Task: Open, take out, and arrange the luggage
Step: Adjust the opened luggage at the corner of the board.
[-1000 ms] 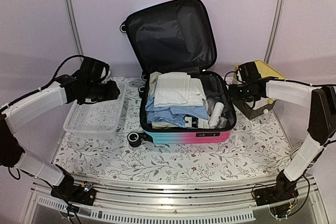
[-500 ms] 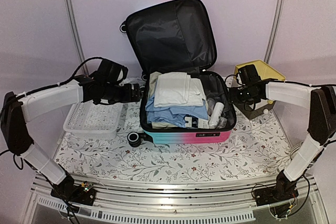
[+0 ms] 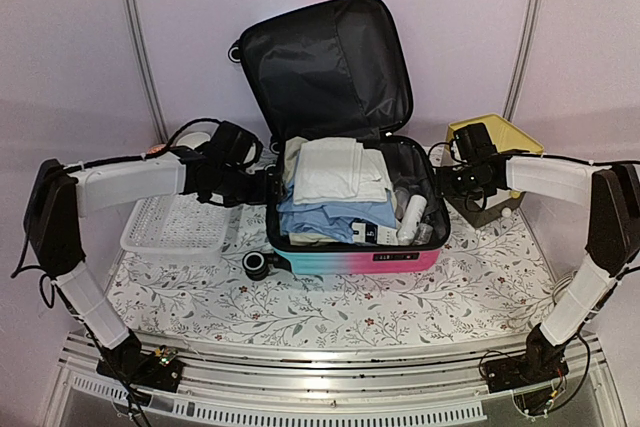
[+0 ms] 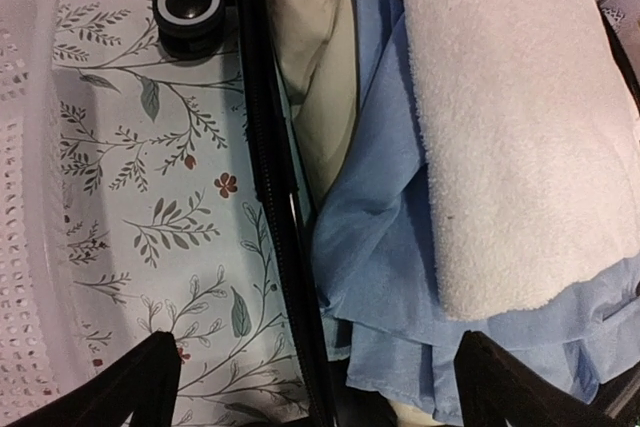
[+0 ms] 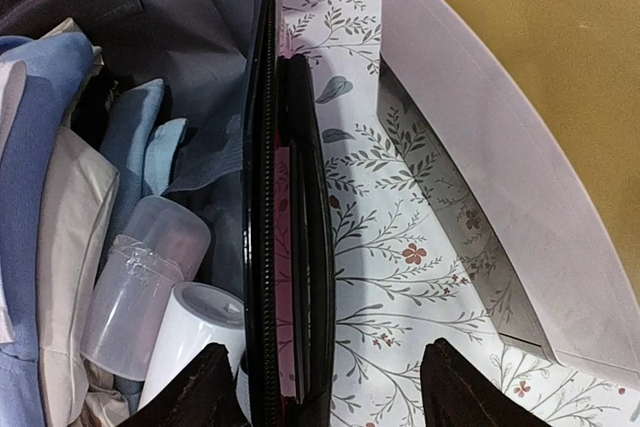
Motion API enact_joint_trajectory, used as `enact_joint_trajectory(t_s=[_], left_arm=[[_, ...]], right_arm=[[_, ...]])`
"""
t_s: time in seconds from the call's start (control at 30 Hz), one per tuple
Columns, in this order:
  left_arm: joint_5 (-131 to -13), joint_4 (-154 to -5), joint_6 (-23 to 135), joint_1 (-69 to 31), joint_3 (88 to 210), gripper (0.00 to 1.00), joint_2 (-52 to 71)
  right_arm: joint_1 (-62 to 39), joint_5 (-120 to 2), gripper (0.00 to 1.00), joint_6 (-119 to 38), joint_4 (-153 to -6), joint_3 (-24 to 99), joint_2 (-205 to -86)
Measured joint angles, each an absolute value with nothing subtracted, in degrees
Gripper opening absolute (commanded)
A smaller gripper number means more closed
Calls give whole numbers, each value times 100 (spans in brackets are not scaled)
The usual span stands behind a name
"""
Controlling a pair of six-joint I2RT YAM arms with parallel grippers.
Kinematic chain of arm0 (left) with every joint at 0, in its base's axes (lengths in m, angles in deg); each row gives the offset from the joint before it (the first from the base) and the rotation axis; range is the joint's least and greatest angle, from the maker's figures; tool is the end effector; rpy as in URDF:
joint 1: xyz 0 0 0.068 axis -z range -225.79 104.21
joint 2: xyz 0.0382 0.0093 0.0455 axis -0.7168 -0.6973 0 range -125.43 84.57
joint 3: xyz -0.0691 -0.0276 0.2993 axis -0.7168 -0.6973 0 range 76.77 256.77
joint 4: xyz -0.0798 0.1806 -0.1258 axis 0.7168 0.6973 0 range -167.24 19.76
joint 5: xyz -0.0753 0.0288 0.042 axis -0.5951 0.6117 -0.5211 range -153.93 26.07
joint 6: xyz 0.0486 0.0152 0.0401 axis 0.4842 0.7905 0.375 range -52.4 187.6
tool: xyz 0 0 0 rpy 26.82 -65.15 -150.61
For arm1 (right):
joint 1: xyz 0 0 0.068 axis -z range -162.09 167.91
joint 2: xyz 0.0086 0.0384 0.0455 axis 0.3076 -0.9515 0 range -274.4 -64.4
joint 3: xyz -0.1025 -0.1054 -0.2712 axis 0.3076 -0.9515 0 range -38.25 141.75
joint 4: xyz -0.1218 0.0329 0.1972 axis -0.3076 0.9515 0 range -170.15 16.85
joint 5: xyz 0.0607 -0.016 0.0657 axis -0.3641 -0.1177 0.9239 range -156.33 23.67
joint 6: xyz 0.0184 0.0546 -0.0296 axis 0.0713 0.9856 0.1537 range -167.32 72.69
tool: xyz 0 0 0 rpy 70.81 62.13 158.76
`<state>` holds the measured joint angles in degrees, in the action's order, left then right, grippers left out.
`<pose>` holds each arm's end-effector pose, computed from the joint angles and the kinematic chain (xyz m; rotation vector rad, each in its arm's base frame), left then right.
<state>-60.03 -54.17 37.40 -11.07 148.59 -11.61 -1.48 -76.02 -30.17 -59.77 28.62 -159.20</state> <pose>0.2959 -0.2010 0.2864 0.0641 2.4434 -0.4406 0.3293 0.1068 0.2728 0.0303 2.4000 0.0931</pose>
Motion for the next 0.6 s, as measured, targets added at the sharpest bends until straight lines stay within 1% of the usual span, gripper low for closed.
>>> enact_joint_trajectory(t_s=[0.13, 0.6], left_arm=[[-6005, -5424, 3740, -1107, 14953, 98, -1244], [-6099, -5415, 3760, -1107, 15160, 97, -1681]], right_arm=[[-140, -7589, 69, -3015, -5977, 2864, -15946], [-118, -7532, 69, -3017, -5974, 2880, -16132]])
